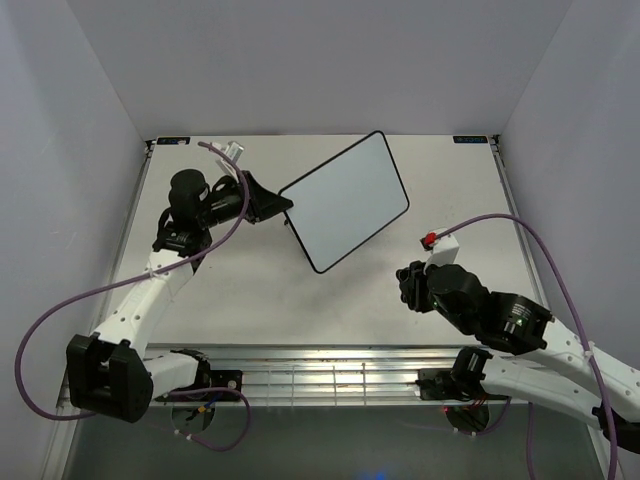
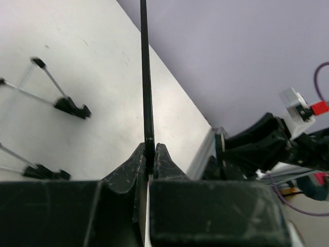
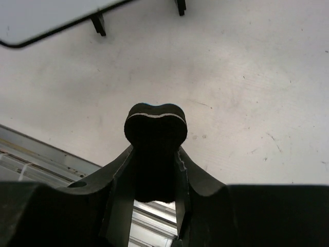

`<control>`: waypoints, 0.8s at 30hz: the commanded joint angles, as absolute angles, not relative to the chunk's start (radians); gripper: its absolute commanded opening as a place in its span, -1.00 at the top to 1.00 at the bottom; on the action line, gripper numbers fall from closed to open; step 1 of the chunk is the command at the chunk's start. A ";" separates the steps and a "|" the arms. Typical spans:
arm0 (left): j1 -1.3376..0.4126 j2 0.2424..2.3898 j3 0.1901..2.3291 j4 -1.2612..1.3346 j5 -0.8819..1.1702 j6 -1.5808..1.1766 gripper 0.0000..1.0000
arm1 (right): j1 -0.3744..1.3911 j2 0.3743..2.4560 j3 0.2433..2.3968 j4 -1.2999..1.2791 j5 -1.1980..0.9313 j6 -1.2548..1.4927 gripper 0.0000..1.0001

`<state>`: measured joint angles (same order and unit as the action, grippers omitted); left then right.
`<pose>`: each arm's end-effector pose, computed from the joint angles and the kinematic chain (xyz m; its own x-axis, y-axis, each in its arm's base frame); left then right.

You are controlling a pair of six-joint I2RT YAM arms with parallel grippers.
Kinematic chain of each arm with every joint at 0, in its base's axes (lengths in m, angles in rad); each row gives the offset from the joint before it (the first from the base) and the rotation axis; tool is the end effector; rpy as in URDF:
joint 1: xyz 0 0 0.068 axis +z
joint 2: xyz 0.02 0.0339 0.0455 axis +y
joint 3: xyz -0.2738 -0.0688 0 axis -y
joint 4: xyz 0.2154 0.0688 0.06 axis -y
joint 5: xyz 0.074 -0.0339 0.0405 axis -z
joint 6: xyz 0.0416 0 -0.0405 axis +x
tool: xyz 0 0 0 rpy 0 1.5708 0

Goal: Erase the whiteboard

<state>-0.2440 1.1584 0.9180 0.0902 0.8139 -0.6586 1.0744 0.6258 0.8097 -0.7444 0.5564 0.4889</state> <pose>0.2209 -0.0862 0.3560 -0.6432 -0.2729 -0.7154 0.5939 0.4118 -0.6911 0.0629 0.0700 0.3141 -0.4741 -0.0380 -0.8796 -0.3522 0.9238 0.1499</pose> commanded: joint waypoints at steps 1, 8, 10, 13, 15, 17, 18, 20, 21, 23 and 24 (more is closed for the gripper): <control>-0.232 1.210 1.003 0.259 0.761 -0.534 1.00 | 1.066 0.656 0.813 -0.799 0.617 0.555 0.85; -0.195 1.374 1.058 0.353 0.899 -0.301 1.00 | 0.924 0.796 0.735 -0.792 0.482 0.537 0.85; -0.167 1.396 1.066 0.364 0.920 -0.287 1.00 | 0.768 0.821 0.697 -0.712 0.369 0.433 0.85; -0.130 1.413 1.083 0.374 0.945 -0.272 1.00 | 0.533 0.871 0.667 -0.620 0.088 0.318 0.85; -0.108 1.420 1.095 0.374 0.991 -0.264 1.00 | 0.462 0.941 0.667 -0.600 0.022 0.289 0.85; -0.091 1.437 1.095 0.377 1.047 -0.255 1.00 | 0.448 0.985 0.675 -0.594 0.012 0.265 0.85; -0.080 1.445 1.095 0.377 1.063 -0.252 1.00 | 0.442 1.014 0.672 -0.583 0.011 0.262 0.85; -0.072 1.460 1.088 0.379 1.094 -0.235 1.00 | 0.434 1.032 0.667 -0.549 0.011 0.262 0.85; -0.074 1.468 1.085 0.379 1.103 -0.233 1.00 | 0.423 1.046 0.666 -0.537 -0.018 0.261 0.85; -0.072 1.483 1.083 0.379 1.115 -0.223 1.00 | 0.394 1.066 0.670 -0.509 -0.003 0.259 0.85; -0.071 1.492 1.081 0.379 1.114 -0.219 1.00 | 0.382 1.096 0.687 -0.508 -0.005 0.256 0.85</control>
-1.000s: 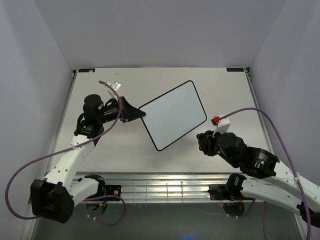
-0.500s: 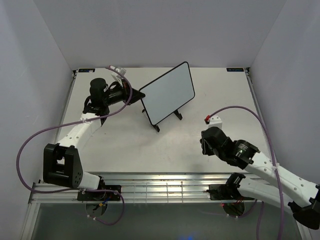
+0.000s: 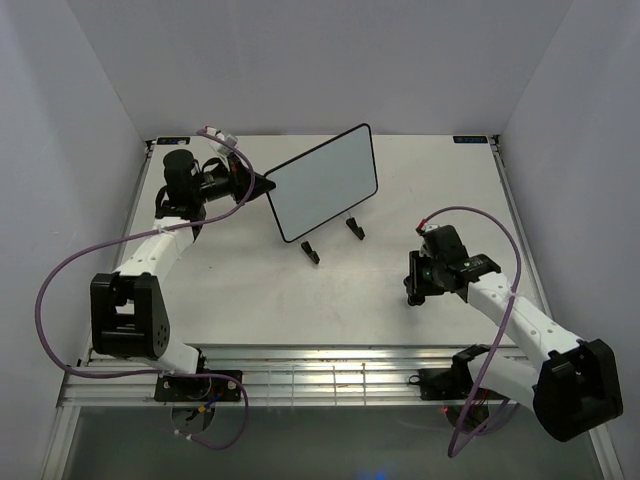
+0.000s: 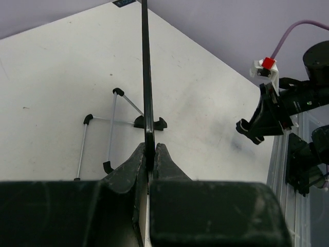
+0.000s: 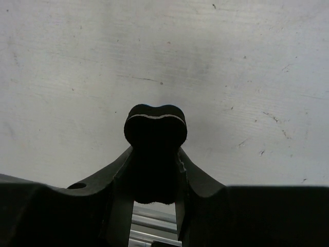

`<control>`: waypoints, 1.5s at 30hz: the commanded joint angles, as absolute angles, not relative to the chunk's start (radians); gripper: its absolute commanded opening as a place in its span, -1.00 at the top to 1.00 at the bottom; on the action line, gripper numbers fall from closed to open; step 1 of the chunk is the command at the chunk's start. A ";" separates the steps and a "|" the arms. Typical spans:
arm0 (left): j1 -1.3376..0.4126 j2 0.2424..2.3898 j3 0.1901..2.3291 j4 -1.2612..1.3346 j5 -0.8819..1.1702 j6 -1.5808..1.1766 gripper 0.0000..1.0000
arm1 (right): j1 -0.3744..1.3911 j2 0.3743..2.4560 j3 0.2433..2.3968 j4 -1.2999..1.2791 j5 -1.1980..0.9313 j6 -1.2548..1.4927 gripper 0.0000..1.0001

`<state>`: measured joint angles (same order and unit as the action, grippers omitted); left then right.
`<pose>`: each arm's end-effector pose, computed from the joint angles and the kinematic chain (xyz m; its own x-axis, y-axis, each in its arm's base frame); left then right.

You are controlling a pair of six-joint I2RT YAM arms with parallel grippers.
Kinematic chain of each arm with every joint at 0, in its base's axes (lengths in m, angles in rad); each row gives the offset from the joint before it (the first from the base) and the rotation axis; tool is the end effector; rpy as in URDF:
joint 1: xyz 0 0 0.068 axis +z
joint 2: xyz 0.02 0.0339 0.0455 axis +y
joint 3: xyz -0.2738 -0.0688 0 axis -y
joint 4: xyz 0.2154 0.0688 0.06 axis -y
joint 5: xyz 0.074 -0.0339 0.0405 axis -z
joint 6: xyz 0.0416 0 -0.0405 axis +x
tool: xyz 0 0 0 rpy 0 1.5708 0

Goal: Erase the whiteboard

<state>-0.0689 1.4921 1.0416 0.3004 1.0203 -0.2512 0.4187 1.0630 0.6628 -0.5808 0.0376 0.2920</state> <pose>0.3100 -0.0569 0.3324 -0.3624 -0.1053 -0.9260 0.8121 0.4519 -0.3692 0.1586 0.0689 0.2280 -0.8386 -0.0583 -0.5416 -0.1522 0.9797 0.1302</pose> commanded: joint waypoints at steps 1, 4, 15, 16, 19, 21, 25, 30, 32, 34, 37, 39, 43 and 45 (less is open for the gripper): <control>-0.069 1.496 1.081 0.379 1.114 -0.218 1.00 | 0.365 1.117 0.698 -0.506 0.021 0.249 0.85; -0.063 1.505 1.083 0.379 1.112 -0.215 1.00 | 0.284 1.209 0.757 -0.503 0.040 0.215 0.79; -0.058 1.477 1.025 0.379 1.071 -0.215 1.00 | 0.224 1.370 0.808 -0.477 0.071 0.187 -0.58; -0.058 1.477 1.023 0.379 1.068 -0.216 1.00 | 0.224 1.362 0.805 -0.477 0.069 0.189 -0.60; -0.058 1.483 1.019 0.379 1.077 -0.225 1.00 | 0.222 1.344 0.804 -0.482 0.069 0.187 -0.64; -0.060 1.491 1.014 0.383 1.084 -0.230 1.00 | 0.222 1.339 0.802 -0.480 0.072 0.187 -0.65; -0.064 1.486 1.005 0.388 1.086 -0.236 1.00 | 0.224 1.332 0.798 -0.482 0.080 0.195 -0.73; -0.072 1.471 0.982 0.393 1.075 -0.236 1.00 | 0.224 1.263 0.792 -0.494 0.084 0.196 -0.73; -0.072 1.474 0.971 0.397 1.071 -0.233 1.00 | 0.224 1.243 0.788 -0.495 0.078 0.195 -0.74; -0.071 1.479 0.965 0.411 1.059 -0.235 1.00 | 0.224 1.204 0.779 -0.486 0.069 0.192 -0.74; -0.072 1.491 0.963 0.423 1.071 -0.247 1.00 | 0.224 1.149 0.770 -0.474 0.055 0.189 -0.76; -0.072 1.500 0.962 0.428 1.072 -0.249 1.00 | 0.224 1.122 0.769 -0.474 0.049 0.186 -0.76; -0.072 1.531 0.951 0.443 1.068 -0.239 1.00 | 0.224 1.085 0.776 -0.482 0.022 0.183 -0.78; -0.072 1.555 0.954 0.445 1.075 -0.226 1.00 | 0.224 1.060 0.775 -0.482 0.011 0.179 -0.79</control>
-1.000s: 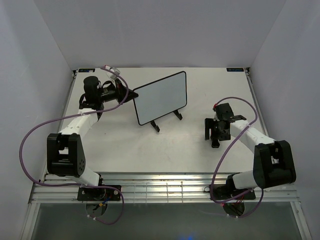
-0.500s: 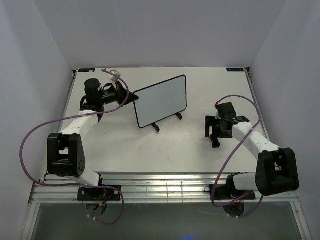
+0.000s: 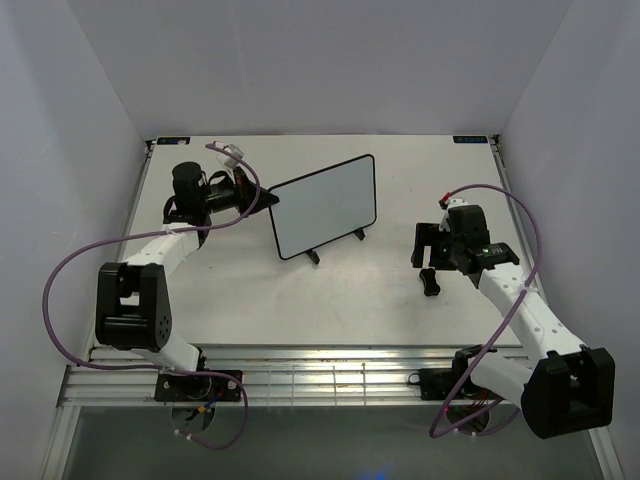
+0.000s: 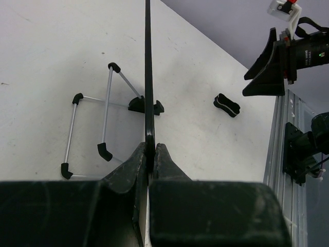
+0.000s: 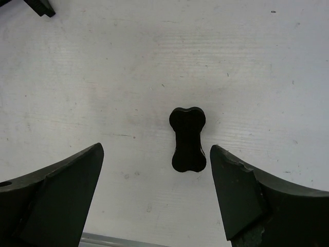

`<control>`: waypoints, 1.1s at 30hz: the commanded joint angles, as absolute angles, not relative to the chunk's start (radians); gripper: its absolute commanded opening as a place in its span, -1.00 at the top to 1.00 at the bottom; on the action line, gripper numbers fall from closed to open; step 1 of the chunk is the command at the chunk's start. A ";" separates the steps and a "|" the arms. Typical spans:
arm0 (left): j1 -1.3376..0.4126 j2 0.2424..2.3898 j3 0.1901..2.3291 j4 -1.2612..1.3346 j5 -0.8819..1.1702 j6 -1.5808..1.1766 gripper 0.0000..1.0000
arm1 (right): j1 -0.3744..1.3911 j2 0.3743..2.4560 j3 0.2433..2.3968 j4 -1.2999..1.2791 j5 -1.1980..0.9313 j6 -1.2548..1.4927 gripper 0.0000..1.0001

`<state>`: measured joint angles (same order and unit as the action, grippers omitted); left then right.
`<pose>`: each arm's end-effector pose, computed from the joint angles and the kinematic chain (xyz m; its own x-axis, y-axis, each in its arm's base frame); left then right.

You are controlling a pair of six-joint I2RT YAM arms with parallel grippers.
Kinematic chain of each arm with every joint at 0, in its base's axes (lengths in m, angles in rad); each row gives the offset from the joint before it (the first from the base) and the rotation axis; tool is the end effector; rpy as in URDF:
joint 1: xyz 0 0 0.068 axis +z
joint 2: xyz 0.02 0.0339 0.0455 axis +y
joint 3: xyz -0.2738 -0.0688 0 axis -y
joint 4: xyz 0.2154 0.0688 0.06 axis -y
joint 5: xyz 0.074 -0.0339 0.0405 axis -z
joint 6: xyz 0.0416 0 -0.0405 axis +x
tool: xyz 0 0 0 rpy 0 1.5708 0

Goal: Erase the whiteboard

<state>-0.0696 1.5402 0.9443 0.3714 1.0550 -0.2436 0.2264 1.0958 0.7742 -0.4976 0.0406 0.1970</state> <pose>0.3124 -0.0581 0.2949 -0.4279 -0.0894 -0.8994 0.8008 0.4240 -0.4231 0.1924 0.0426 0.2614 -0.7368 0.0310 -0.6754 -0.0541 0.9930 0.1046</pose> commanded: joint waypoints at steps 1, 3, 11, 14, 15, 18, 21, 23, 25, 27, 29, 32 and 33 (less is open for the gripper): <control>-0.071 1.565 0.959 0.446 1.080 -0.222 1.00 | 0.224 1.054 0.775 -0.483 0.011 0.179 -0.79; -0.071 1.586 0.960 0.446 1.091 -0.213 1.00 | 0.224 1.037 0.776 -0.488 0.011 0.175 -0.79; -0.072 1.568 0.916 0.454 1.037 -0.198 1.00 | 0.224 1.017 0.770 -0.488 -0.029 0.175 -0.81; -0.072 1.575 0.910 0.427 1.000 -0.161 1.00 | 0.224 1.009 0.769 -0.488 -0.035 0.175 -0.85; -0.072 1.578 0.910 0.408 0.990 -0.143 0.96 | 0.222 1.008 0.769 -0.489 -0.034 0.175 -0.85; -0.071 1.600 0.919 0.384 0.948 -0.127 0.80 | 0.224 0.999 0.765 -0.489 -0.031 0.172 -0.85; -0.072 1.606 0.911 0.379 0.901 -0.115 0.75 | 0.224 0.997 0.762 -0.489 -0.032 0.172 -0.85; -0.072 1.609 0.913 0.359 0.867 -0.097 0.76 | 0.224 0.996 0.761 -0.486 -0.038 0.172 -0.86; -0.072 1.606 0.913 0.338 0.850 -0.084 0.76 | 0.224 0.996 0.761 -0.486 -0.040 0.173 -0.89; -0.072 1.595 0.910 0.331 0.819 -0.064 0.77 | 0.224 0.993 0.761 -0.486 -0.041 0.172 -0.90; -0.072 1.586 0.908 0.322 0.789 -0.048 0.77 | 0.224 0.991 0.761 -0.486 -0.041 0.169 -0.90; -0.072 1.575 0.894 0.321 0.729 -0.040 0.56 | 0.222 0.985 0.758 -0.482 -0.052 0.167 -0.91; -0.072 1.574 0.891 0.319 0.700 -0.040 0.38 | 0.224 0.982 0.755 -0.480 -0.052 0.167 -0.93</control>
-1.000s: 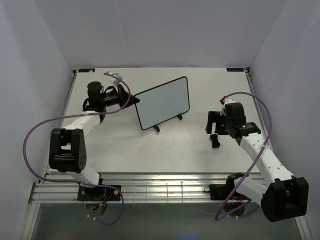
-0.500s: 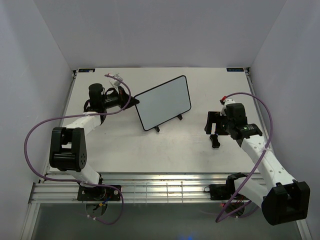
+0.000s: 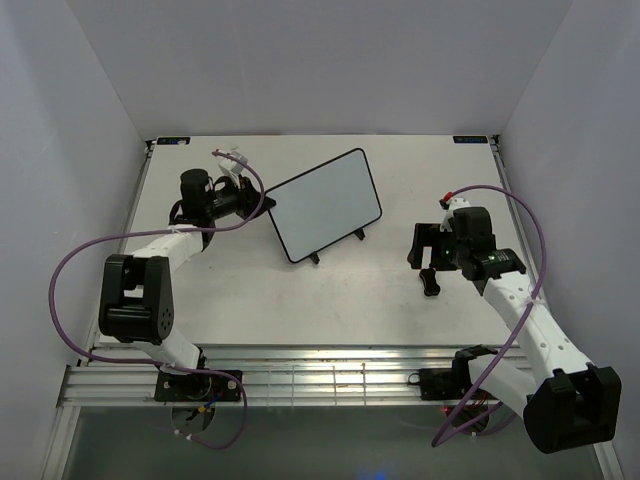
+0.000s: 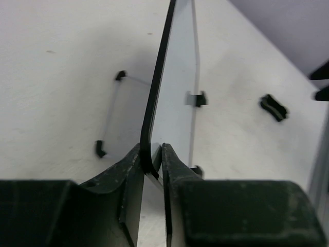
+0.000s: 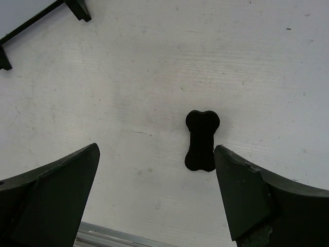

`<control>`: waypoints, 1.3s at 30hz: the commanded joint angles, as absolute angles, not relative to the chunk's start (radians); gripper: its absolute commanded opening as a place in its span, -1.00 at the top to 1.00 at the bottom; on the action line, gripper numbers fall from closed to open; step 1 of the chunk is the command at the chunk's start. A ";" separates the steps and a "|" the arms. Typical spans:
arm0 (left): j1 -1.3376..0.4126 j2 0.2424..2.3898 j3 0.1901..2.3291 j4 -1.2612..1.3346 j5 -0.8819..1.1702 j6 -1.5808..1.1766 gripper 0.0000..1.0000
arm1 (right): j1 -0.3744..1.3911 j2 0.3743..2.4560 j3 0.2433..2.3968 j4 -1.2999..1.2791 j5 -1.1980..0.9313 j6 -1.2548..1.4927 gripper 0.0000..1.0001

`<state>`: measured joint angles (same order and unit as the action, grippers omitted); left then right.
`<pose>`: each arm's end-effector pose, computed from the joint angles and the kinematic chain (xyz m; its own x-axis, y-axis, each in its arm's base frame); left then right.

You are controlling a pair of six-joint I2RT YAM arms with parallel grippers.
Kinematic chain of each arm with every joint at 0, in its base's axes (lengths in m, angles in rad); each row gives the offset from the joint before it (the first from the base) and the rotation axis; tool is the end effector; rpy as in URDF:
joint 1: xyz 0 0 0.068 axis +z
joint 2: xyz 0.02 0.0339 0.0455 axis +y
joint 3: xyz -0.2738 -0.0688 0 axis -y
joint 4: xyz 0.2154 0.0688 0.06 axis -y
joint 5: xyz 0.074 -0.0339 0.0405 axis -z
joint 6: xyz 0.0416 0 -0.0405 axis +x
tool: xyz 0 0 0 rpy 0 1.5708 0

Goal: Erase the whiteboard

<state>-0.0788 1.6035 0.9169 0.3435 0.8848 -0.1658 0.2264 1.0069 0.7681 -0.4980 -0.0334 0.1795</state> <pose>0.3245 -0.0579 0.2633 -0.4589 -0.0686 -0.8858 0.7103 0.5706 -0.4122 0.1778 0.0424 0.2746 -0.6886 0.0245 -0.7247 -0.1276 0.9798 0.1543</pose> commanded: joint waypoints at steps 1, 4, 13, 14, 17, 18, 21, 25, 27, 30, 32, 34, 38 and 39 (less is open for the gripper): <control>-0.072 1.574 0.890 0.319 0.693 -0.038 0.34 | 0.224 0.982 0.755 -0.480 -0.057 0.166 -0.96; -0.072 1.578 0.891 0.318 0.667 -0.037 0.18 | 0.224 0.976 0.755 -0.477 -0.055 0.164 -0.80; -0.072 1.560 0.885 0.318 0.644 -0.034 0.05 | 0.224 0.968 0.753 -0.472 -0.061 0.163 -0.80; -0.072 1.549 0.884 0.318 0.643 -0.034 0.01 | 0.224 0.969 0.752 -0.471 -0.063 0.161 -0.80; -0.075 1.526 0.874 0.319 0.623 -0.035 -0.09 | 0.224 0.969 0.750 -0.469 -0.067 0.163 -0.80; -0.077 1.508 0.873 0.319 0.615 -0.034 -0.11 | 0.224 0.971 0.750 -0.469 -0.069 0.161 -0.80; -0.086 1.462 0.864 0.319 0.571 -0.037 -0.21 | 0.224 0.969 0.750 -0.471 -0.071 0.161 -0.80; -0.094 1.398 0.861 0.311 0.508 -0.054 -0.35 | 0.224 0.959 0.758 -0.477 -0.064 0.160 -0.80; -0.094 1.372 0.867 0.282 0.456 -0.067 -0.96 | 0.224 0.954 0.762 -0.482 -0.058 0.161 -0.80; -0.094 1.313 0.943 0.171 0.303 -0.092 -0.96 | 0.224 0.939 0.776 -0.486 -0.045 0.160 -0.80; -0.094 1.299 1.015 0.065 0.163 -0.120 -0.96 | 0.224 0.927 0.794 -0.495 -0.016 0.170 -0.80; -0.092 1.287 1.096 -0.144 -0.084 -0.191 -0.96 | 0.224 0.891 0.828 -0.515 0.038 0.179 -0.80; -0.092 1.191 1.189 -0.379 -0.252 -0.241 -0.96 | 0.224 0.841 0.921 -0.583 0.109 0.175 -0.80; -0.092 1.157 1.177 -0.415 -0.264 -0.235 -0.96 | 0.224 0.833 0.946 -0.604 0.136 0.175 -0.80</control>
<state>-0.0925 1.2816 1.1557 -0.1661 -0.0525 -0.1875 0.2264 0.8749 0.8276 -0.5671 0.0429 0.1764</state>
